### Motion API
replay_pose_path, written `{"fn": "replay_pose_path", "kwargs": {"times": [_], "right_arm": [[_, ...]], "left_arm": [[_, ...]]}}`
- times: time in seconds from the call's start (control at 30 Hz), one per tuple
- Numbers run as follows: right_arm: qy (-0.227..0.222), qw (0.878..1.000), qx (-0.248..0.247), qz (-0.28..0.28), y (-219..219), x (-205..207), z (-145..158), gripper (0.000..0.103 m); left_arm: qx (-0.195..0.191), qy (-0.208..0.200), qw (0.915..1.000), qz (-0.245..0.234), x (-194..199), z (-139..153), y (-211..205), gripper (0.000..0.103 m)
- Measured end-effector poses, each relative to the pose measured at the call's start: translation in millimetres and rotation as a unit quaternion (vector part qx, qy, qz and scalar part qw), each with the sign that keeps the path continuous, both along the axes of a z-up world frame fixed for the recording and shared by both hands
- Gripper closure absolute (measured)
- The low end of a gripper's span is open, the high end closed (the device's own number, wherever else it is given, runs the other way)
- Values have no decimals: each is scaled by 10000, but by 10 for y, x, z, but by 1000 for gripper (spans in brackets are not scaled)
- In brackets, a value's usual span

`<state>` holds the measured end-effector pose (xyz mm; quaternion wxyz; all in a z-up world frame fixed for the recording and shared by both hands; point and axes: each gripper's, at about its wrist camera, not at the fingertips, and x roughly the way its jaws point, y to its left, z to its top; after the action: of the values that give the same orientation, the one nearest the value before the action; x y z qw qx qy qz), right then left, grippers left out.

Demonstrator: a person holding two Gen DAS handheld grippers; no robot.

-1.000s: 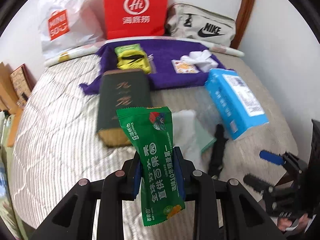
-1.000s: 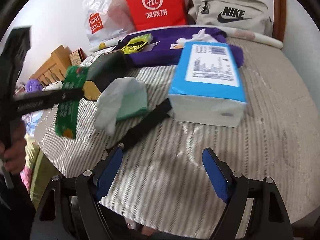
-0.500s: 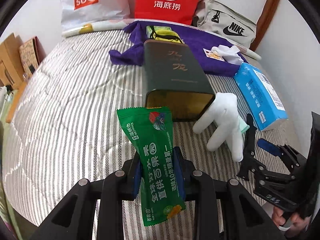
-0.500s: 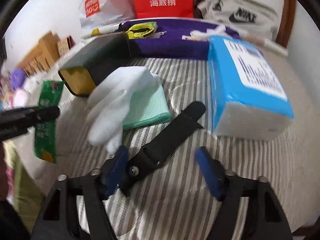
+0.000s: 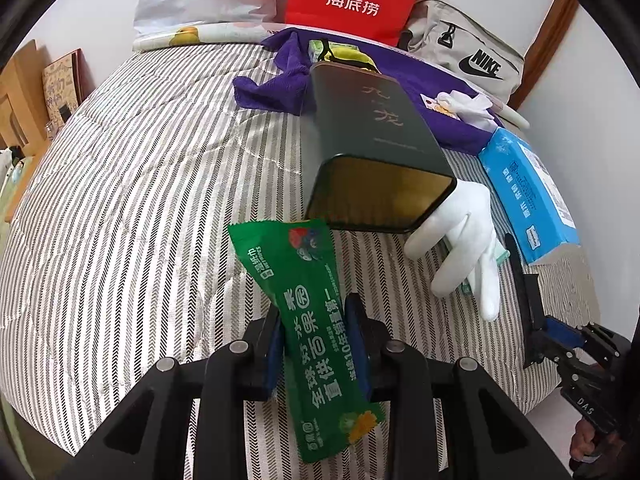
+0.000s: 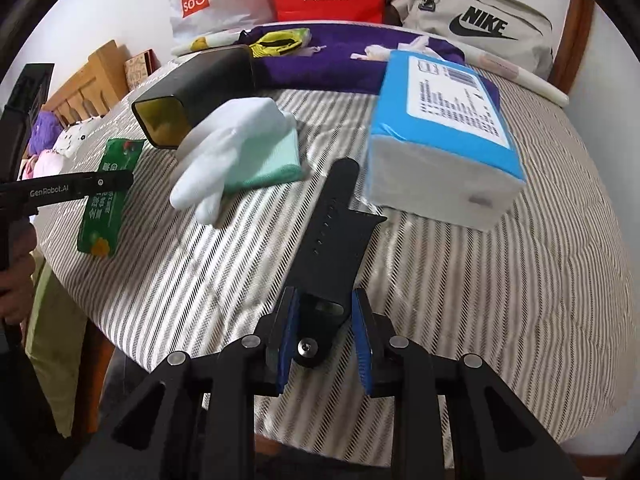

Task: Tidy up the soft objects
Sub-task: 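Grasp the black strap with the right tool while the left tool holds the green packet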

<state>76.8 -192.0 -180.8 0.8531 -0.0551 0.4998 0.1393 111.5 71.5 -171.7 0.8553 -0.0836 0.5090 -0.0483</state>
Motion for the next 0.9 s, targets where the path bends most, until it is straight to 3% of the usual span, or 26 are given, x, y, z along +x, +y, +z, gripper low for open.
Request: {"fn": "replay_pose_path", "kwargs": {"times": [0.1, 0.17, 0.2, 0.27, 0.37, 0.6, 0.67, 0.73, 0.8, 0.9], "right_arm": [[24, 9999, 70, -118, -39, 68, -31, 63], [5, 9997, 158, -162, -50, 119, -44, 62], [-48, 9997, 207, -145, -49, 136, -51, 63], [-81, 9995, 302, -23, -43, 139, -49, 76], [-88, 9997, 207, 50, -50, 115, -26, 81], [-24, 9996, -240, -141, -222, 99, -38, 80], [-24, 9997, -174, -177, -243, 123, -48, 77], [-46, 9999, -79, -145, -225, 148, -53, 67], [-217, 9997, -73, -124, -204, 161, -70, 68], [-276, 9995, -128, -82, -209, 146, -67, 80]], "left_arm": [[-8, 27, 10000, -44, -3, -19, -35, 75], [74, 23, 9999, -100, -8, -18, -77, 75], [94, 18, 9999, -129, -10, -15, -95, 75], [90, 14, 9998, -175, -10, -11, -111, 75], [91, 13, 9997, -214, -17, -10, -113, 75], [126, 10, 9996, -243, -19, -17, -123, 74], [110, 22, 9996, -257, -23, -20, -124, 71], [148, 50, 9995, -283, -41, -19, -142, 67], [211, 79, 9992, -328, -69, -17, -168, 65], [241, 130, 9988, -417, -123, -13, -193, 55]]}}
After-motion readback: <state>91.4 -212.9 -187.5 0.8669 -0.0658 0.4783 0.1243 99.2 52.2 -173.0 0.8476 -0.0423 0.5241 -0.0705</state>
